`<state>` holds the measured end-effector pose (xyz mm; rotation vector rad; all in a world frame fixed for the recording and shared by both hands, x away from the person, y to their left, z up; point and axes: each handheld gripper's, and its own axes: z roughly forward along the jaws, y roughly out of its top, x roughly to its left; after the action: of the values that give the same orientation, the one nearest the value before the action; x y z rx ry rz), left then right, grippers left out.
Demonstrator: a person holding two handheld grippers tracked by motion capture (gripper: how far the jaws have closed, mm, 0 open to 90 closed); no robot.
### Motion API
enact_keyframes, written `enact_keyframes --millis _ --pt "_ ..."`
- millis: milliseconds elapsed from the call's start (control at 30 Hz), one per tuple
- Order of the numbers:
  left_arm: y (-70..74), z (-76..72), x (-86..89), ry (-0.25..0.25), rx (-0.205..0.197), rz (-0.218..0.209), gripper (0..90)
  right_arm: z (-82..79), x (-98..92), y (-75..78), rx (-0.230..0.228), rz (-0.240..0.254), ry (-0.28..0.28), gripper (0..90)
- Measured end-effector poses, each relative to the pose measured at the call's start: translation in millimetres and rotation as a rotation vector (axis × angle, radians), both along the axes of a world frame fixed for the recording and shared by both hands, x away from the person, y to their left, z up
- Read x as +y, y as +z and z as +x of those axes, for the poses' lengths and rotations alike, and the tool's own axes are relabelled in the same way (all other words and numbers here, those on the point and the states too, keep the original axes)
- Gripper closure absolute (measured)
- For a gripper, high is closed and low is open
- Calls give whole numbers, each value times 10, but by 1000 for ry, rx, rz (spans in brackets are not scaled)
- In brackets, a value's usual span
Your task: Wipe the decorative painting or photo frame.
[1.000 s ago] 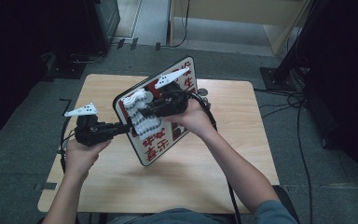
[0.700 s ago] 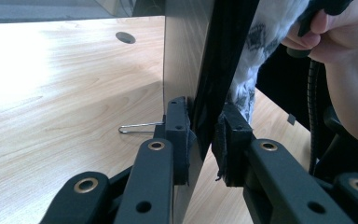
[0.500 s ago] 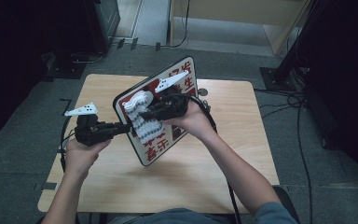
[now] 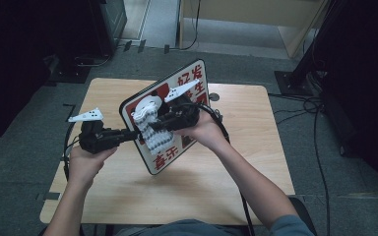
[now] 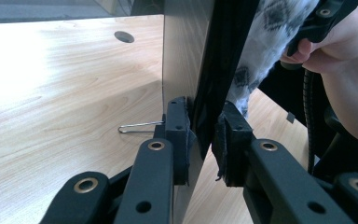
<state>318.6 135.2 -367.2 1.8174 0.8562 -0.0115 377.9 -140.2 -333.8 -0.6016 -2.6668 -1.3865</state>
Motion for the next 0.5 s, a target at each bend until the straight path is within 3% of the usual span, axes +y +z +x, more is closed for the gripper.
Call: enact_keyframes --millis 500 --pt "1 6 2 -5 3 -1 776 -28 -28 -142 18 -16 -6 741"
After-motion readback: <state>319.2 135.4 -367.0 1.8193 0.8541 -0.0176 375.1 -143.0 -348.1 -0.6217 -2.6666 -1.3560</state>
